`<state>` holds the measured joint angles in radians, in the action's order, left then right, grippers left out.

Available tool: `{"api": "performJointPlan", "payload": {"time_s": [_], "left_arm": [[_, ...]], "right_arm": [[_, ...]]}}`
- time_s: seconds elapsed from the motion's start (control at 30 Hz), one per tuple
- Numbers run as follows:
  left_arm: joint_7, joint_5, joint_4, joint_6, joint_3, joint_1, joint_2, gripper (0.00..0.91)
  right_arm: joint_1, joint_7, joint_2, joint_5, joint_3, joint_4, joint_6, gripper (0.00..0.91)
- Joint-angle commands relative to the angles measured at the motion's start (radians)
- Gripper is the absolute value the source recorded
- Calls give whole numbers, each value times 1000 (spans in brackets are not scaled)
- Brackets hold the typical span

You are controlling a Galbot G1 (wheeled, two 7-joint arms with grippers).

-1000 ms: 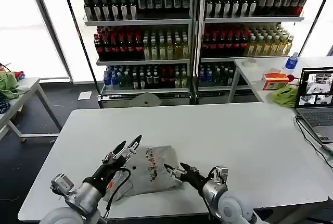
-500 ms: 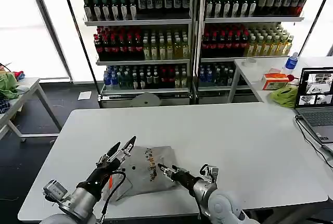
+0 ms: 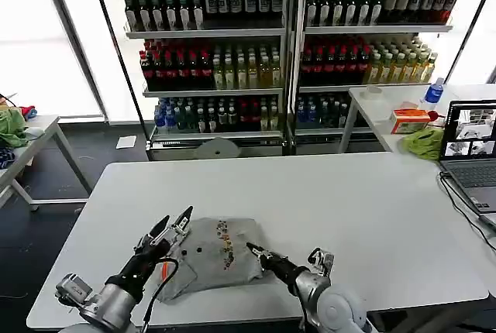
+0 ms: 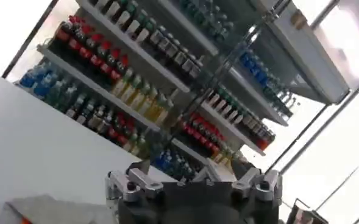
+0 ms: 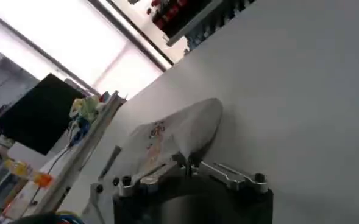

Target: Fold and organize the clothes.

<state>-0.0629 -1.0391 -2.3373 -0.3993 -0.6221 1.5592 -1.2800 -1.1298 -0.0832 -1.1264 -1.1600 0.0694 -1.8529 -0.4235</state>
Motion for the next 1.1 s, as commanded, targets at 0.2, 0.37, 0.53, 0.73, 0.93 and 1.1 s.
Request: {"api": "performJointPlan", "payload": {"time_s": [0.2,0.37,0.53,0.73,0.93,1.1], "left_arm": [[10,-1,-5,5,-49,24,2,907],[8,2,-2,5,-46,20,1,907],[11,13,3,7,-56,18,9,907],[18,128,32,21,-60,-5,19,907],[24,171,31,23,-87,-7,41,907],[46,249,29,36,-129,-3,34,907]], "right_arm": [[-49,22,179,64,136,-23,-37,0],[-85,-10,194,180,178,-58,-66,0],[-118,-30,201,237,237,-67,-94,0],[-126,13,187,298,266,-107,-75,907],[-151,33,193,388,352,-153,-73,907],[-181,50,165,552,434,-158,81,907]]}}
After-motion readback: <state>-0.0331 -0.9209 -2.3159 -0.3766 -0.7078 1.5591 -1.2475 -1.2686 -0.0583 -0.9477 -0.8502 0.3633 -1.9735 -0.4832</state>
